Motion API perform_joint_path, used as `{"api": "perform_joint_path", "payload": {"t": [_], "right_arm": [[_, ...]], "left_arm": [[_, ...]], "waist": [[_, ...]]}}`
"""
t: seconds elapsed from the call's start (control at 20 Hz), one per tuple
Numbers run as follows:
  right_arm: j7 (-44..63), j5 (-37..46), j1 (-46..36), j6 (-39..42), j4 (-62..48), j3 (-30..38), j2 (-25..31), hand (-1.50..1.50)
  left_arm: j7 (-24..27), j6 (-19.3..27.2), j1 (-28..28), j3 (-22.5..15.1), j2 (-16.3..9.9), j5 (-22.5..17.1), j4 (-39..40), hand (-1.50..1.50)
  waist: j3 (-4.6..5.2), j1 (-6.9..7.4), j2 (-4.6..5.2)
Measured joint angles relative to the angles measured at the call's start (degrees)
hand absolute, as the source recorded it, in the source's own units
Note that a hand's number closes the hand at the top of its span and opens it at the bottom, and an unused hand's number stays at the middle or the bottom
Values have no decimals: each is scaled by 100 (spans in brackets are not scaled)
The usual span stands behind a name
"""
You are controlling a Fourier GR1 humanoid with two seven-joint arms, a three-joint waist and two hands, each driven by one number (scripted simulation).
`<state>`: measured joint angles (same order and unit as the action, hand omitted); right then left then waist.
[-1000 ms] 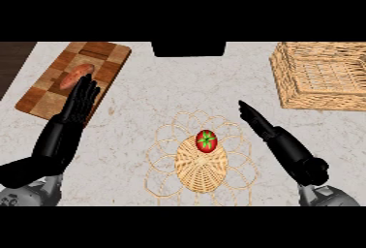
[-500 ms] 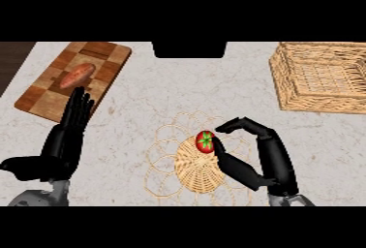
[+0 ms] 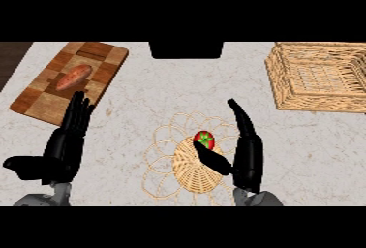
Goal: Pick the tomato from the placemat and place it in the basket
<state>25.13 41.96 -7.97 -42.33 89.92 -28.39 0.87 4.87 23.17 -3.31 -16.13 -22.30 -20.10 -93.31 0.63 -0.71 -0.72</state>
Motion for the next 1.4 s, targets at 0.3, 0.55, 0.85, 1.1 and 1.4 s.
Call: {"api": "perform_joint_path", "payload": {"t": [0.3,0.55,0.85,1.1,1.4], "right_arm": [[1653,1446,-12,872,-231,294,93,-150],[2984,1977,-307,2428,44,68,-10,-150],[4155,1643,-1007,3916,856,-321,-27,-150],[4509,1382,-1495,4460,1012,-251,-9,-150],[4613,1316,-1586,4885,812,-35,1,-150]], "left_arm": [[1,63,104,60,-4,6,31,0],[2,71,121,12,39,31,15,0],[-25,30,57,-30,83,42,-32,0],[-46,37,2,-72,138,92,-41,0],[-6,14,47,-58,163,115,-42,0]], "waist": [[37,-169,-49],[23,-121,-64],[-18,28,-29],[-31,73,1],[-37,77,16]]}}
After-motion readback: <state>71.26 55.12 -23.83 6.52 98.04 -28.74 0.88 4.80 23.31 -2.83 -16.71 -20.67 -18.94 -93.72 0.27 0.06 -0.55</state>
